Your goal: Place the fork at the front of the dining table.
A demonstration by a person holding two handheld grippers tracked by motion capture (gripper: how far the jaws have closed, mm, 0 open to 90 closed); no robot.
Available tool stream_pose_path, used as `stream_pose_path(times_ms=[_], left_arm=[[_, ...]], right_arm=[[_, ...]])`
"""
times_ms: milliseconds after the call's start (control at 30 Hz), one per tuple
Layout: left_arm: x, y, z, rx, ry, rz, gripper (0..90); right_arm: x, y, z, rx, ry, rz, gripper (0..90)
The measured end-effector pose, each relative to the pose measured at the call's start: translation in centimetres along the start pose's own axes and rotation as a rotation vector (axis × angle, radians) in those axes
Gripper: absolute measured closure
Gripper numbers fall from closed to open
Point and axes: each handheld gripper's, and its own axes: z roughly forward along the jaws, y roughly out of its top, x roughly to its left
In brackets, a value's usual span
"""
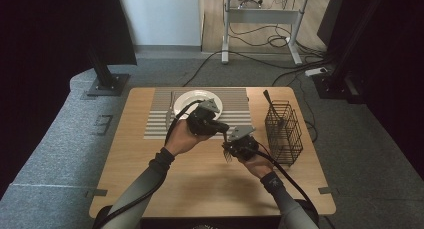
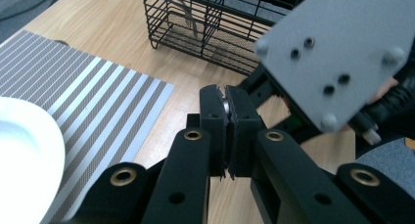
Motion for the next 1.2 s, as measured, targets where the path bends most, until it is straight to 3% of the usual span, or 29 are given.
stream_pose_path(times_ms=[100, 200, 267, 367, 633, 700, 833, 1000, 1200], left_arm=[[-0.1, -0.1, 0.2, -0.034, 0.006, 0.011, 85.6], [0.0, -0.4, 0.4, -0.064, -0.007, 0.022, 65.6], [-0.2, -0.7, 0.5, -0.067, 0.036, 0.049, 55.2], [-0.3, -1.4, 0.4, -0.082, 0.074, 0.053, 40.3], [-0.2, -4.3, -0.2, -0.124, 0.156, 0.025, 14.0], [-0.3, -5.3, -0.3, -0.124, 0.168, 0.017, 14.1], [-0.4, -7.5, -0.4, -0.141, 0.143, -0.026, 13.1], [-0.5, -10.2, -0.1, -0.137, 0.167, -0.065, 3.5], [-0.8, -13.3, 0.1, -0.139, 0.196, -0.103, 0.0]], right_arm=[[-0.2, -0.1, 0.1, -0.007, 0.024, 0.035, 84.3], [-0.6, -0.1, 0.1, -0.014, 0.036, 0.057, 84.5], [-0.8, -0.1, 0.0, -0.012, 0.024, 0.070, 84.6], [-1.2, -0.2, -0.1, -0.006, 0.008, 0.086, 84.6], [-1.9, -0.2, -0.4, -0.007, -0.017, 0.103, 84.6], [-2.1, -0.2, -0.5, -0.006, -0.022, 0.110, 84.6], [-2.9, -0.2, -0.5, -0.005, -0.030, 0.129, 84.5], [-4.1, -0.1, -0.4, 0.003, -0.039, 0.169, 84.5], [-5.1, 0.6, 0.0, 0.021, -0.053, 0.172, 84.5]])
